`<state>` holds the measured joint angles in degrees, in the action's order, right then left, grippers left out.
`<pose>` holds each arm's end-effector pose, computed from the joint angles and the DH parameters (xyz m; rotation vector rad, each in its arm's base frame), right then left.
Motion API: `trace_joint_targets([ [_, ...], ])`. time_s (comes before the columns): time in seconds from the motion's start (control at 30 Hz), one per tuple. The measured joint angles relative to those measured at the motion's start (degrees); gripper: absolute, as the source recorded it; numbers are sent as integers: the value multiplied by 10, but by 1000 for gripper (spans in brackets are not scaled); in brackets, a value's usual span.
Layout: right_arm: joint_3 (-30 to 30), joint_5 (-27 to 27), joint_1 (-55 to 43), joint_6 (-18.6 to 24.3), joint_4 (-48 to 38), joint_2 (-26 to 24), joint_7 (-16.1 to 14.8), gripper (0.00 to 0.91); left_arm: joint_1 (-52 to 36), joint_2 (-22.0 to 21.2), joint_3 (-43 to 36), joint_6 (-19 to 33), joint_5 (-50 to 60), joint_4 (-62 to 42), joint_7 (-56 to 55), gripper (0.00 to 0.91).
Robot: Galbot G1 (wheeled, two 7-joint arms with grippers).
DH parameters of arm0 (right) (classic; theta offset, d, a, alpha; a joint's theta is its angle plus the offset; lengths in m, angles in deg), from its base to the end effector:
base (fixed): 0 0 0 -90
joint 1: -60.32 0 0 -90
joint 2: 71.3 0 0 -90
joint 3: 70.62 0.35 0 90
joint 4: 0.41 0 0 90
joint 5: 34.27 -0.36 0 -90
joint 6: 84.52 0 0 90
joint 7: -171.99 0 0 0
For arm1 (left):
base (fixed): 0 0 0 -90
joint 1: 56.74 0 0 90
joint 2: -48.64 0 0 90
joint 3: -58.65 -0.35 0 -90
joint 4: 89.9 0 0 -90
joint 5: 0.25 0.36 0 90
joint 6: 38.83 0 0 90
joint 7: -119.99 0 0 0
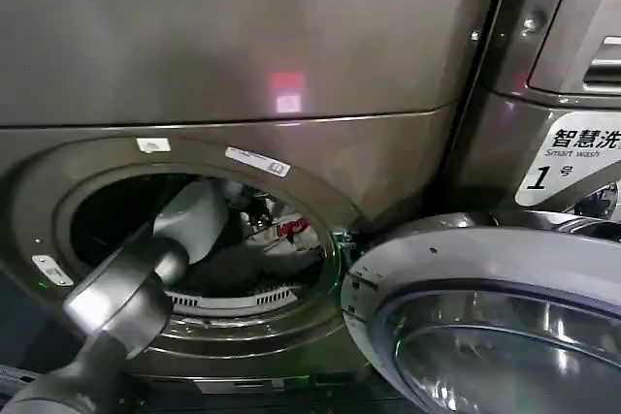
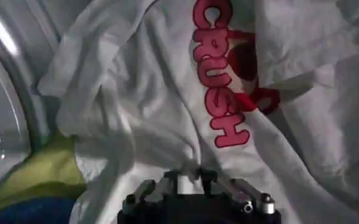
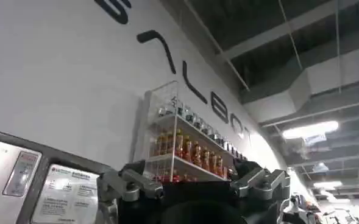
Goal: Grasp the clothes from the dryer.
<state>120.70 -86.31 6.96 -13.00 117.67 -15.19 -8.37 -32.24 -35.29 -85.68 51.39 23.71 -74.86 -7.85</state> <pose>-0.0358 -0.3592 0.0563 1.1444 2.3173 -0.4287 0.6612 -0.0017 -0.2415 -1.1872 -1.6608 -1.3675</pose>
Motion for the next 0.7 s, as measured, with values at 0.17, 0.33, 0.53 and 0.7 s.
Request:
trace_joint_targets([
  [0.17,4,0,2,1,0,1,0,907,2,2,2,2,-16,5,0,0],
  [0.33,6,0,2,3,0,4,-1,907,10,7,16,-3,-35,18,-2,0],
  [0.53,5,0,0,4,0,4,-1,907,33,17,74,-16,-66,61,-34,0],
  [0.7,-4,4,-4,4,4,5,-2,907,73,29,162,-37,-118,128,-87,0],
])
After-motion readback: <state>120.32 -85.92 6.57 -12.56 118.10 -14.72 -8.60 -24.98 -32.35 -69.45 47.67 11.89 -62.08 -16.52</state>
